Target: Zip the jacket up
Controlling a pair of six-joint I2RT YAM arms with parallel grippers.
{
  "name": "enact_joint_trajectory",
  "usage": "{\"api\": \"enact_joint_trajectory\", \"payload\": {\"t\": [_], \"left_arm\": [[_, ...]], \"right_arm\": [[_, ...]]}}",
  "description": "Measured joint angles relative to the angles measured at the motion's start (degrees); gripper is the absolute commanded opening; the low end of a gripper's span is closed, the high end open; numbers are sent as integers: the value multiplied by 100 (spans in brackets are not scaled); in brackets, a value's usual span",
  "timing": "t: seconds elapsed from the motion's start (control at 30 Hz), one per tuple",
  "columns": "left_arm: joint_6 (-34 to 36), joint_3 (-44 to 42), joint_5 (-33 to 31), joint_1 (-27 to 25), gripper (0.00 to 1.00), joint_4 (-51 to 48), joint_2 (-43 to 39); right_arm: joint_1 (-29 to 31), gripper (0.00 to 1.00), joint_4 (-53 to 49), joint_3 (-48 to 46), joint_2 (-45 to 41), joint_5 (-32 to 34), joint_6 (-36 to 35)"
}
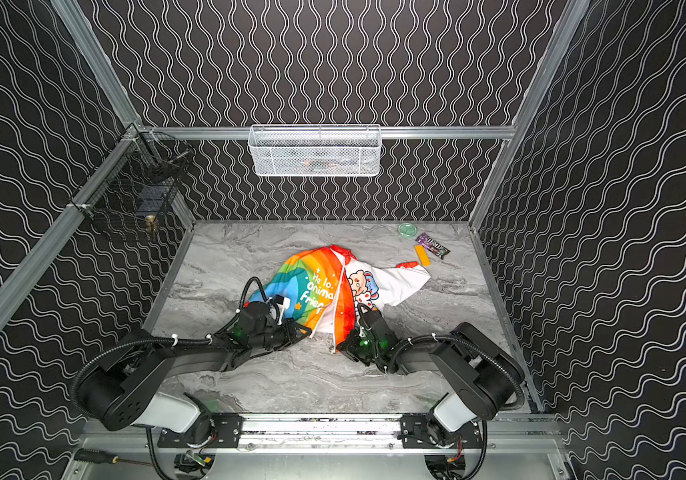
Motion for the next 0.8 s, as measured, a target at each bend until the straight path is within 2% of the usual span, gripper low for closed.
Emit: {"api": "enact_joint_trajectory", "payload": {"t": [0.37, 0.8], "left_arm": [[0, 35, -127, -520, 0, 68, 584], [-42, 269, -87, -728, 0, 391, 1178]], "right_arm": [[-2, 21, 334, 7, 131, -105, -4], [0, 24, 608, 7, 271, -223, 2]]}}
